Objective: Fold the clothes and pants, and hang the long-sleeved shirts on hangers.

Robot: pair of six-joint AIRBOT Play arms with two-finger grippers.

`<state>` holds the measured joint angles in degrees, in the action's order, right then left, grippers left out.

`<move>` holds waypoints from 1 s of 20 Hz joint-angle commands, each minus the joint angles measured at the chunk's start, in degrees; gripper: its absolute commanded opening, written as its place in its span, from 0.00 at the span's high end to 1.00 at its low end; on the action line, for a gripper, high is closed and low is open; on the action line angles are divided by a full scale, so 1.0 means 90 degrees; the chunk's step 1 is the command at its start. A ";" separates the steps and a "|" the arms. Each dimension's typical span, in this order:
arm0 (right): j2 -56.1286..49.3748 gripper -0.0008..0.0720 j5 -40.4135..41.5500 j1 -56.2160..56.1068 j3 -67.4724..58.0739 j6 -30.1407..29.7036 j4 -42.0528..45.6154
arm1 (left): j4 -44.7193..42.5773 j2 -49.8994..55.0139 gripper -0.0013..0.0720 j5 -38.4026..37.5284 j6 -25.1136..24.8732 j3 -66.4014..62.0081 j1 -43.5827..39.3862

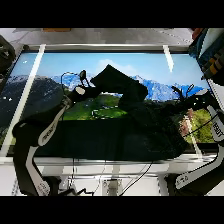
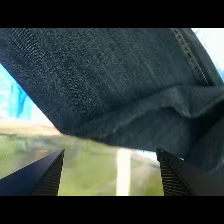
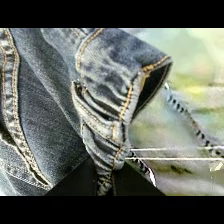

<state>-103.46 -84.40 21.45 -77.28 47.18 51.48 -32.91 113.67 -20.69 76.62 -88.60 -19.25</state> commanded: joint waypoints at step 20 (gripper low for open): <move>0.0867 0.93 0.1258 0.0226 -0.0012 0.0651 -0.0202 | -0.0636 -0.0367 0.95 0.1229 -0.0474 -0.1430 -0.0146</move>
<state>-99.31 -79.77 22.24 -77.34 50.17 50.00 -31.00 115.92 -11.57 75.68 -101.38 -20.78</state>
